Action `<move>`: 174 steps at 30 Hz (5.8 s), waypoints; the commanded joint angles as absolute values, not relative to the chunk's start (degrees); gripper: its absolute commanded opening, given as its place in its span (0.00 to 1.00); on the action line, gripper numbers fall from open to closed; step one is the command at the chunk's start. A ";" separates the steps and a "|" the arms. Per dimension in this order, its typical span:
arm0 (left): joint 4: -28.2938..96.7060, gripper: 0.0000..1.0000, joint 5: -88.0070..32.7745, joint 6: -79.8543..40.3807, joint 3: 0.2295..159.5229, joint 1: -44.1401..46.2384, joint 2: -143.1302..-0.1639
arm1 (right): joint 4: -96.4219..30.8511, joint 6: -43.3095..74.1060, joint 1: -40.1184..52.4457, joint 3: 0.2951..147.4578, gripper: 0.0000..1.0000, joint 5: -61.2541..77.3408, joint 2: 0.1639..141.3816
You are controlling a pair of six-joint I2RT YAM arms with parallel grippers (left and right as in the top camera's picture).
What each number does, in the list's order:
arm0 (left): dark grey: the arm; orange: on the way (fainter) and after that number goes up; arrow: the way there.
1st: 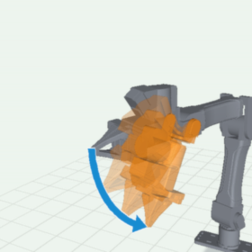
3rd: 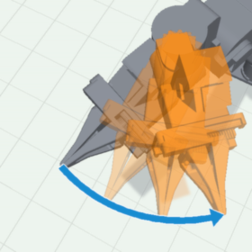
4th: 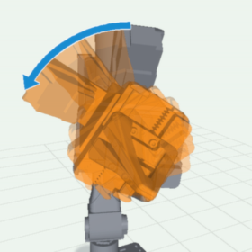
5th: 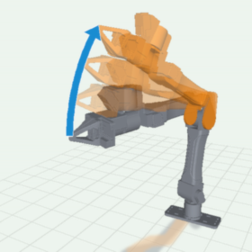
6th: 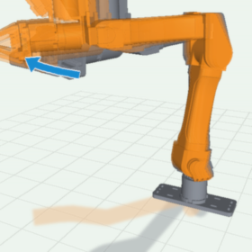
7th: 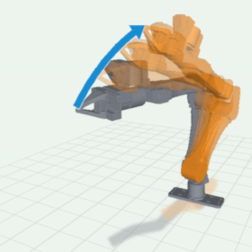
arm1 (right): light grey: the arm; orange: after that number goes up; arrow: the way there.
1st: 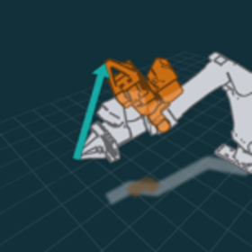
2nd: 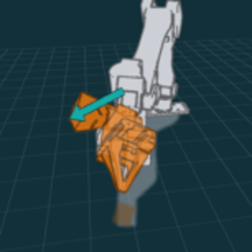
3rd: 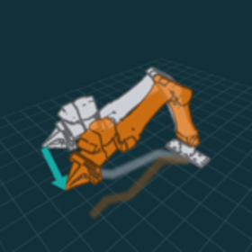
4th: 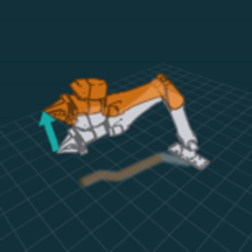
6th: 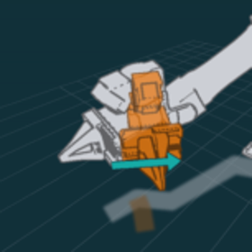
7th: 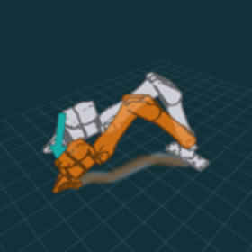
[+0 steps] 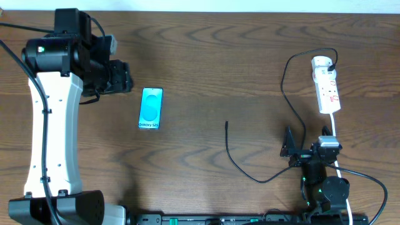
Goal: Plug charger to phone and switch on socket
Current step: 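Move the left gripper forward over the Galaxy S25 phone and lower, then close the left gripper on the phone's bottom edge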
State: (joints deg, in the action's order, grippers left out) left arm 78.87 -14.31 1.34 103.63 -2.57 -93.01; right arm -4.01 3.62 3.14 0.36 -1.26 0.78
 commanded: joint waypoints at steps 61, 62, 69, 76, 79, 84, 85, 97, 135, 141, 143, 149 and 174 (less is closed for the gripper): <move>52.53 0.98 -5.32 -0.73 81.71 5.08 -116.11 | -4.27 3.11 2.66 0.32 0.99 -1.15 0.64; 51.99 0.98 -5.32 -0.73 81.52 5.08 -116.11 | -4.27 3.11 2.66 0.32 0.99 -1.17 0.64; 49.87 0.98 -5.54 -0.73 80.34 5.08 -116.11 | -4.27 3.11 2.66 0.30 0.99 -1.17 0.64; 49.15 0.98 -5.61 -0.49 80.01 5.37 -116.11 | -4.27 3.11 2.66 0.32 0.99 -1.17 0.64; 48.84 0.98 -6.83 0.84 79.90 5.80 -116.11 | -4.27 3.11 2.66 0.30 0.99 -1.17 0.64; 48.34 0.98 -6.83 0.82 79.72 6.37 -116.11 | -4.27 3.11 2.66 0.30 0.99 -1.15 0.64; 48.34 0.98 -6.83 0.82 79.72 6.37 -116.11 | -4.27 3.11 2.66 0.30 0.99 -1.15 0.64; 45.89 0.98 -6.85 0.80 76.66 6.35 -116.11 | -4.27 3.11 2.66 0.32 0.99 -1.17 0.67; 40.36 0.98 -6.81 2.76 76.66 6.35 -116.11 | -4.27 3.11 2.66 0.30 0.99 -1.17 0.64; 41.01 0.98 -6.81 2.74 76.64 6.35 -116.11 | -4.27 3.11 2.66 0.32 0.99 -1.15 0.67; 41.12 0.98 -6.81 2.74 76.51 6.35 -116.11 | -4.27 3.11 2.66 0.30 0.99 -1.15 0.64; 41.06 0.98 -6.81 2.74 75.77 6.35 -116.11 | -4.27 3.11 2.66 0.30 0.99 -1.17 0.64; 41.28 0.98 -4.21 1.96 75.07 6.37 -116.11 | -4.27 3.11 2.66 0.30 0.99 -1.17 0.64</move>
State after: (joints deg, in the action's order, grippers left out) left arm 40.69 -5.74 1.93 76.71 6.28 -115.74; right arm -4.03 3.62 3.14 0.36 -1.26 0.73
